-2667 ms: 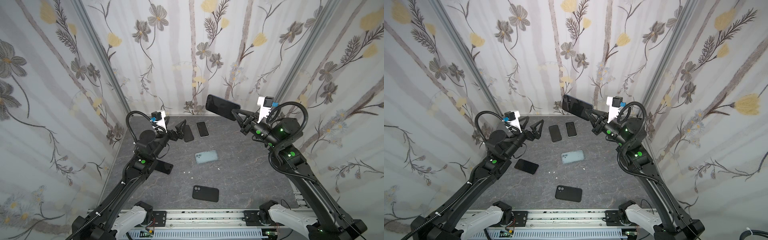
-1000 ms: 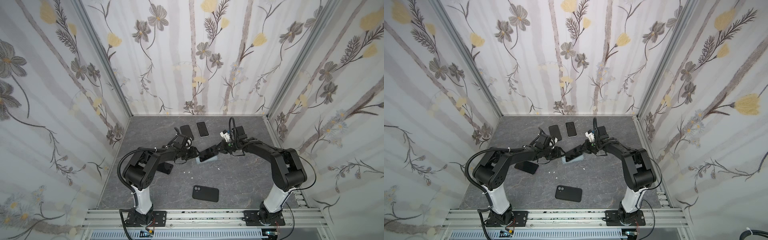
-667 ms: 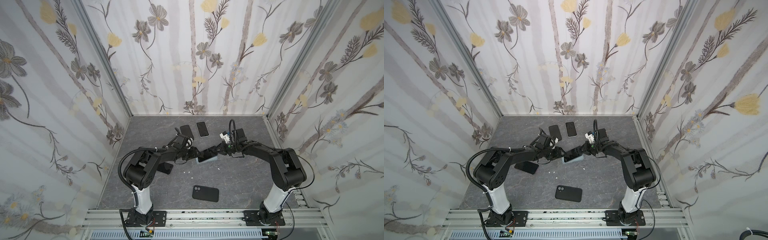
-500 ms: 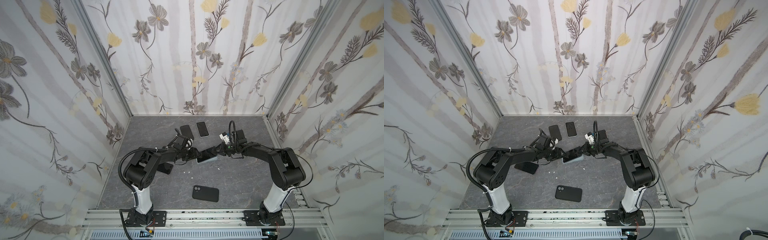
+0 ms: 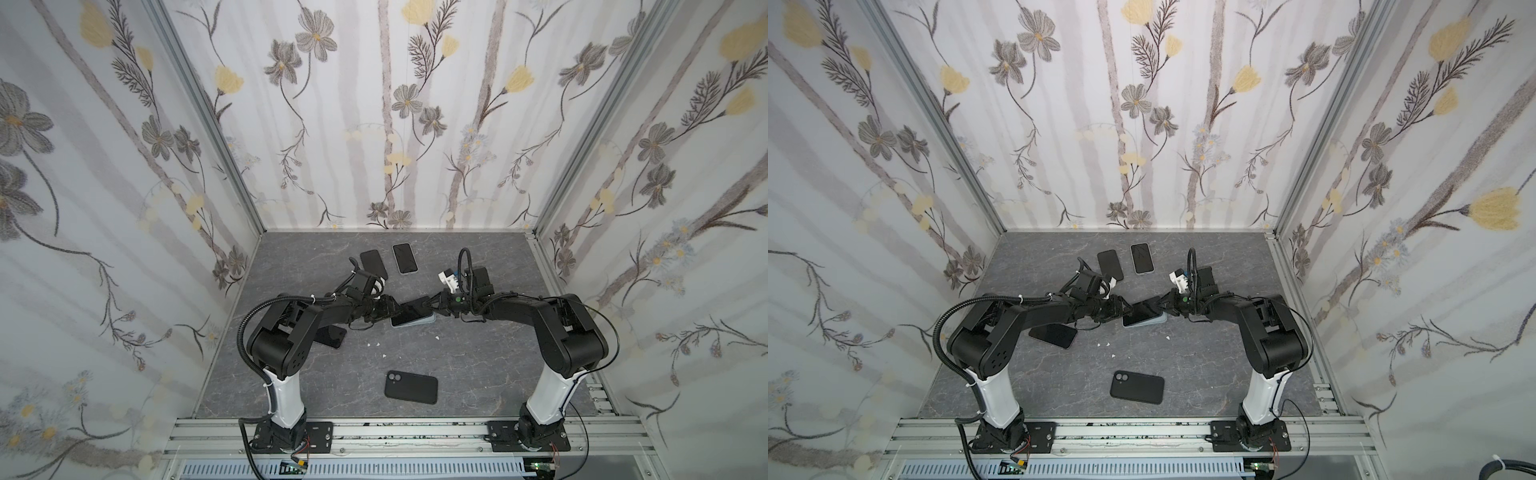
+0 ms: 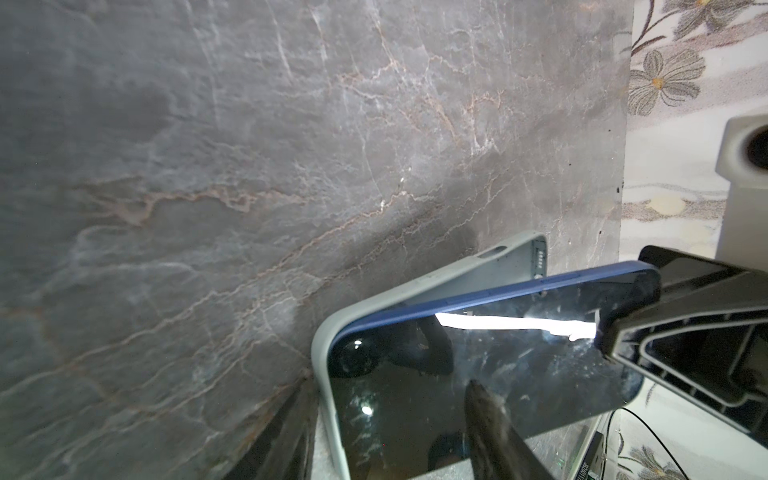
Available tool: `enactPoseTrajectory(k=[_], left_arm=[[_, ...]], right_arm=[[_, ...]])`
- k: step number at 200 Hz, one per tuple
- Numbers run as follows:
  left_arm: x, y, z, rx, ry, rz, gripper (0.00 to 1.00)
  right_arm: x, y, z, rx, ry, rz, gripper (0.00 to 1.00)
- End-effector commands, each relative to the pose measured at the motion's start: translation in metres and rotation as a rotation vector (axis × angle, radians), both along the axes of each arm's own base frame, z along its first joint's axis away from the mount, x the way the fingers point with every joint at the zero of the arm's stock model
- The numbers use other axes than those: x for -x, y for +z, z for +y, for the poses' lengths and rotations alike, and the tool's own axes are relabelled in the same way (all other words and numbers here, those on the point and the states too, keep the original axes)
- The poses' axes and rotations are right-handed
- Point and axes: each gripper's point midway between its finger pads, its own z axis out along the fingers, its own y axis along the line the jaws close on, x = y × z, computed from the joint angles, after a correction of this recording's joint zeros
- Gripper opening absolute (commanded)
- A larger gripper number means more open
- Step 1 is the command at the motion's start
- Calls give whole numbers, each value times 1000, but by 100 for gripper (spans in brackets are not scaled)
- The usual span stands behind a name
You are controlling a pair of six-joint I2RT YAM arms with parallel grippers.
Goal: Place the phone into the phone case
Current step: 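Press the phone down into the case with the left gripper while right holds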
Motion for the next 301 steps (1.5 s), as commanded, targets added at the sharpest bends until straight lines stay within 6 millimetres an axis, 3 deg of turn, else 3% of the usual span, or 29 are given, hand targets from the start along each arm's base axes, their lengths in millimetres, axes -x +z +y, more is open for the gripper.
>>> enactPoseTrajectory(k=[1, 83, 156, 224, 248, 301], left_arm=[[0, 8, -7, 33, -23, -26, 55], [6, 10, 8, -45, -19, -60, 55], [10, 5, 21, -123, -22, -79, 55], [15, 1, 25, -139, -29, -83, 50], [15, 3, 27, -142, -35, -92, 40], [14, 5, 34, -167, -21, -102, 39]], right_arm=[[2, -10, -1, 5, -12, 14, 0], [2, -35, -14, 105, -70, 51, 0], [0, -48, -20, 170, -92, 75, 16], [-4, -36, -18, 212, -93, 56, 35], [-6, -29, -16, 251, -81, 48, 42], [-8, -15, -23, 369, -95, 24, 51]])
